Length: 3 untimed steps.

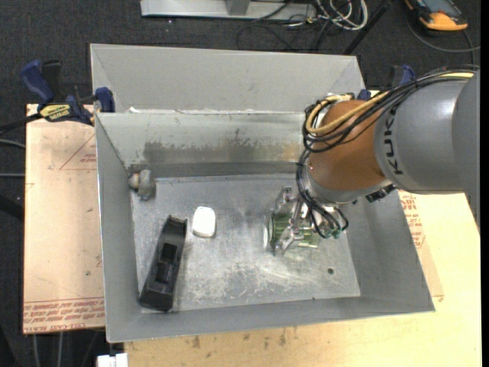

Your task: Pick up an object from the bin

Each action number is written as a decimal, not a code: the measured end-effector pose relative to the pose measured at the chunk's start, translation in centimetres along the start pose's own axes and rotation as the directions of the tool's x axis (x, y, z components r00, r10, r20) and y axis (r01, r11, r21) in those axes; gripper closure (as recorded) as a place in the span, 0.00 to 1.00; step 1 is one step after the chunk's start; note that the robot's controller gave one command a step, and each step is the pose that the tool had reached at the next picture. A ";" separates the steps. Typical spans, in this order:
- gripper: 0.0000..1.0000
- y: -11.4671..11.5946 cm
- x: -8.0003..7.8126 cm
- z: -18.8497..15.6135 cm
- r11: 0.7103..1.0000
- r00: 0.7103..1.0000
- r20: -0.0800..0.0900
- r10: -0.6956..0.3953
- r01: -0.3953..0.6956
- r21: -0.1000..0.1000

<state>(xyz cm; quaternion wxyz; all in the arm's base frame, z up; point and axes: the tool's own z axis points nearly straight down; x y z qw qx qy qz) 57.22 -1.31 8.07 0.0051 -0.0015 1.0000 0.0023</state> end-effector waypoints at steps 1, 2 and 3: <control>1.00 -0.9 1.9 -11.6 0.985 0.985 -0.007 -0.171 0.171 0.002; 1.00 -0.9 2.0 -11.5 0.985 0.985 -0.009 -0.171 0.171 0.002; 1.00 -1.5 3.2 -14.4 0.965 0.965 -0.014 -0.262 0.262 -0.001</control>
Offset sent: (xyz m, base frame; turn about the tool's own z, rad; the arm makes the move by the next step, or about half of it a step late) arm 0.0000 0.0000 0.0000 0.0000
